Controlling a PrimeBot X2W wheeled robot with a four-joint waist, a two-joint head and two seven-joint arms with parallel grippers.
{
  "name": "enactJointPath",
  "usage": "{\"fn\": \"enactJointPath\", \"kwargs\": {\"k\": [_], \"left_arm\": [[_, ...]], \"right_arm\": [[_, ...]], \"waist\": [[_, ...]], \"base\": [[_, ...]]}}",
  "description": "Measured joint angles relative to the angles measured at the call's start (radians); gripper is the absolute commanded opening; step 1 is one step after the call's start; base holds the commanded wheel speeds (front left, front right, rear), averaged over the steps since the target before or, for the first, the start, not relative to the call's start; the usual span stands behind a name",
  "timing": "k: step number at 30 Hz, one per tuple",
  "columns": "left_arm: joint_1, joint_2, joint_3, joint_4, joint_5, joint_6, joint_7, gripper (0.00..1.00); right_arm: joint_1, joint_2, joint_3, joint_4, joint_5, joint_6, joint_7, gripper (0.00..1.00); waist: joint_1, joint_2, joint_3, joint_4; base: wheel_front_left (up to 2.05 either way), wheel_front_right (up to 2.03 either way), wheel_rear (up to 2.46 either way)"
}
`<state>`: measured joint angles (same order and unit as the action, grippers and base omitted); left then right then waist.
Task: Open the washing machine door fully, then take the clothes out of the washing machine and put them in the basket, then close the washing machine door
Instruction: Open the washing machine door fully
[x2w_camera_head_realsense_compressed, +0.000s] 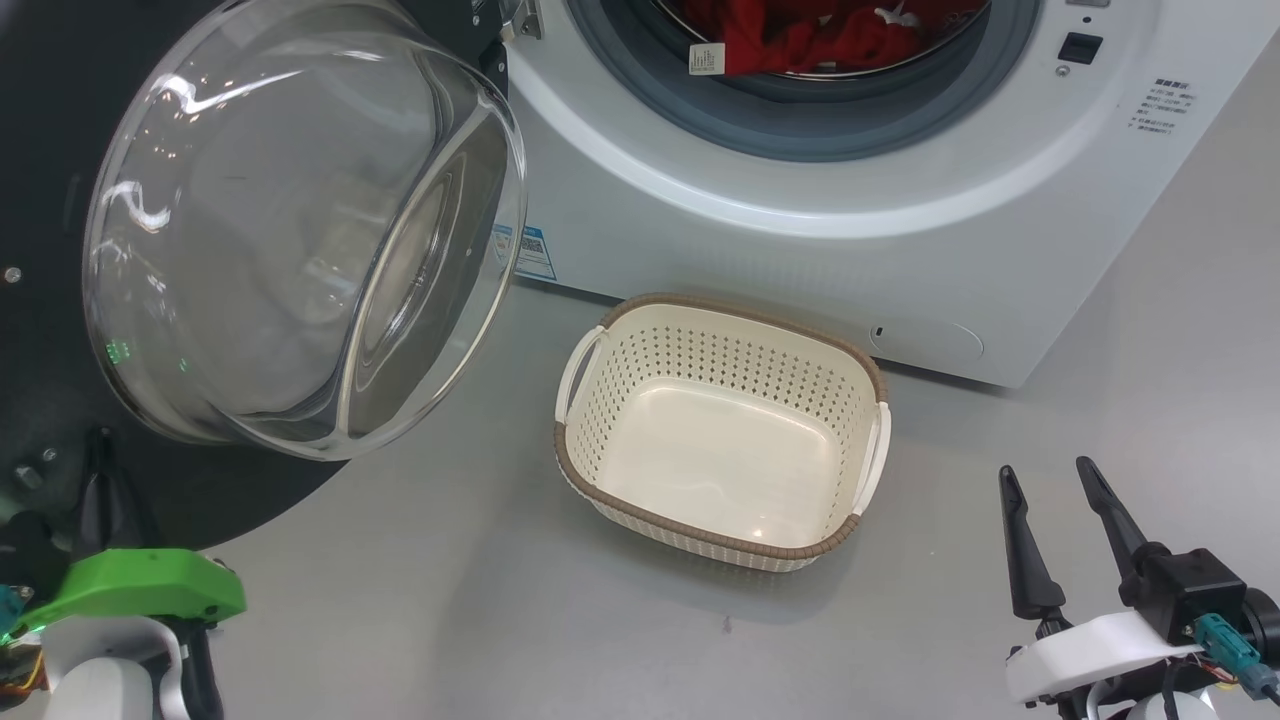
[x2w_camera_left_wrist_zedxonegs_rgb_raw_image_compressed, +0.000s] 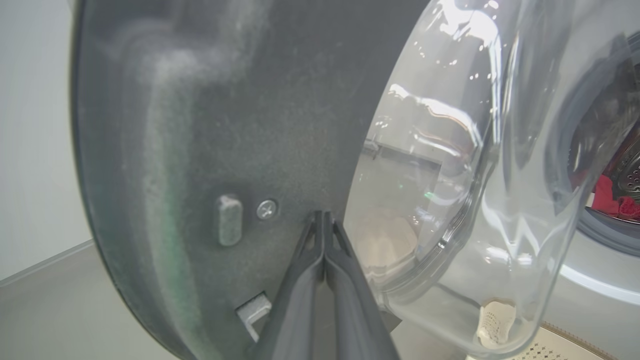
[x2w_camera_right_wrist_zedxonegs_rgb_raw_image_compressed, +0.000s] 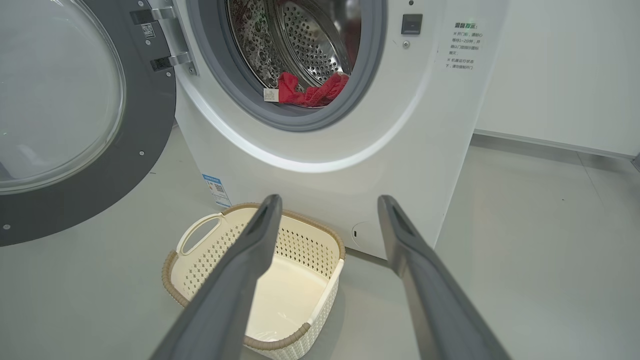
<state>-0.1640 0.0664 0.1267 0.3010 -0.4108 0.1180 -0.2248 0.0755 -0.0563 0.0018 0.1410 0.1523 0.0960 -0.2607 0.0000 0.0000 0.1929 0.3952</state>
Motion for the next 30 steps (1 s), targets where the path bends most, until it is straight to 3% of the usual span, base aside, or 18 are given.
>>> {"fn": "enactJointPath", "kwargs": {"k": [16, 30], "left_arm": [[-0.030, 0.006, 0.058, 0.072, 0.000, 0.000, -0.016, 0.00], [-0.007, -0.017, -0.008, 0.035, 0.035, -0.010, -0.024, 0.00]], "right_arm": [[-0.009, 0.000, 0.000, 0.005, -0.005, 0.009, 0.000, 1.00], [-0.024, 0.001, 0.001, 0.012, -0.005, 0.009, 0.000, 1.00]], "waist": [[0.0000, 0.0000, 0.007, -0.009], [0.0000, 0.0000, -0.003, -0.021]], "base": [[0.00, 0.00, 0.00], [0.00, 0.00, 0.00]]}}
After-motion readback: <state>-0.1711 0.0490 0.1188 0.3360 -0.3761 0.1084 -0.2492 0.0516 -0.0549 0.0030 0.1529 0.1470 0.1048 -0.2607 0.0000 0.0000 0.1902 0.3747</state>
